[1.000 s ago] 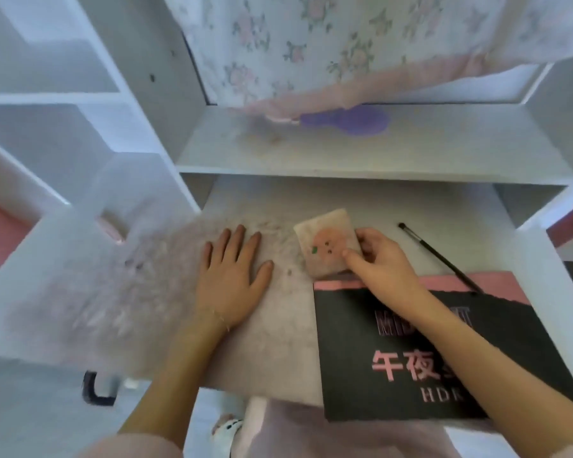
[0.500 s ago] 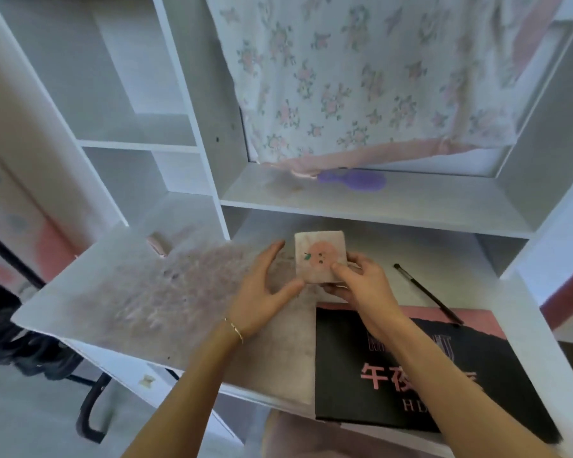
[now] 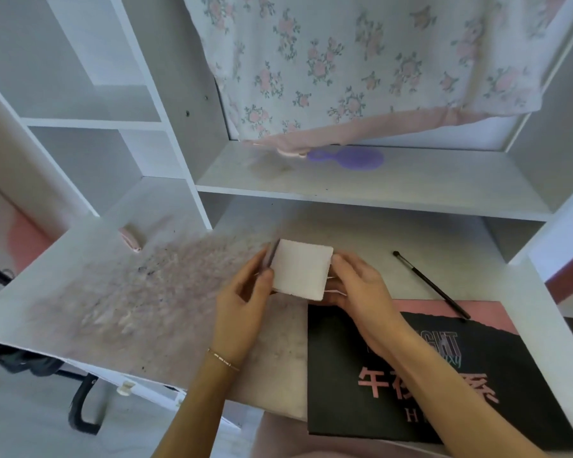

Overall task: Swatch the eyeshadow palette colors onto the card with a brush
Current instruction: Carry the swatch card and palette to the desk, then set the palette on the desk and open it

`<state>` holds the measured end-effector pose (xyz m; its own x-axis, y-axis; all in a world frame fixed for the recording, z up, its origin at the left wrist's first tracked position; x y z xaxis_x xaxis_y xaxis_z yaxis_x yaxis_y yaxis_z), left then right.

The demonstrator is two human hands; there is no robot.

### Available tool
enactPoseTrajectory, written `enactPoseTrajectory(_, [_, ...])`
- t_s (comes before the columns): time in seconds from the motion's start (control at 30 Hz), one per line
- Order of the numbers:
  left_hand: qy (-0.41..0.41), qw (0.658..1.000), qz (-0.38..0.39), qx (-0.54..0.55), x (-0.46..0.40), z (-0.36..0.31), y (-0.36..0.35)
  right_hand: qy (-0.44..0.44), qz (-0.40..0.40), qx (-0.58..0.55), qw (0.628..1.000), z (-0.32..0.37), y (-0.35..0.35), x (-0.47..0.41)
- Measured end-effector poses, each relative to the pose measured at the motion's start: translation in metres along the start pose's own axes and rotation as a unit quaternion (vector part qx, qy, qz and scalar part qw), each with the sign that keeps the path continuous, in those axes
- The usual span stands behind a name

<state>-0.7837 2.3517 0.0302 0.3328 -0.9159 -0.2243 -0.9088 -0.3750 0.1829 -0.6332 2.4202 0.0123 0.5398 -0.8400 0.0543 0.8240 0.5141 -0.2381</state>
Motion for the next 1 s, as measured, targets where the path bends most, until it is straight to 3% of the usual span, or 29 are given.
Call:
enactPoseTrajectory(0.13, [0.116,0.97,-0.004,0.212,-0.009,0.032,0.004,0.011,-0.023,0.053,0.998,0.0,0.006,-0.002])
enactPoseTrajectory(0.2, [0.152,0.957,-0.033,0.243,-0.013,0.042,0.015,0.016,-0.003,0.1,0.995,0.001,0.0,-0.001])
enactPoseTrajectory(0.27, [0.171,0.968,-0.076,0.169,-0.019,0.049,0.034,0.022,0.024,0.173,0.984,0.001,-0.008,0.0])
enactPoseTrajectory(0.33, [0.157,0.983,-0.095,0.016,-0.027,0.047,0.052,0.027,0.032,0.253,0.967,0.002,-0.012,0.0])
enactPoseTrajectory(0.5, [0.115,0.961,-0.032,-0.251,-0.045,0.038,0.061,0.05,-0.001,0.359,0.932,0.013,0.0,0.007])
enactPoseTrajectory(0.63, [0.139,0.935,-0.015,-0.327,-0.049,0.051,0.065,0.069,-0.091,0.539,0.834,0.03,0.031,0.019])
enactPoseTrajectory(0.77, [0.162,0.898,-0.033,-0.408,-0.048,0.054,0.063,0.002,-0.217,0.634,0.743,0.042,0.082,0.032])
enactPoseTrajectory(0.9, [0.142,0.905,-0.04,-0.4,-0.047,0.05,0.06,-0.083,-0.232,0.625,0.741,0.035,0.115,0.029])
enactPoseTrajectory(1.0, [0.118,0.921,-0.047,-0.369,-0.046,0.045,0.061,-0.059,-0.187,0.608,0.769,0.035,0.106,0.014])
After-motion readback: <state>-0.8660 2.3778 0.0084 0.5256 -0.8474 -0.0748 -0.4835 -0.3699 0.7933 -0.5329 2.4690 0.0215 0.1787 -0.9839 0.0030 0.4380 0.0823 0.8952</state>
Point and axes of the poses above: each hand's wrist, its own x-axis away from the middle knuckle, its own y-axis out of the back of the hand, z = x × y, the point moved 9 cm from there along -x, towards the middle knuckle, and after that the axes turned 9 degrees about z, right-handed, at the moved point
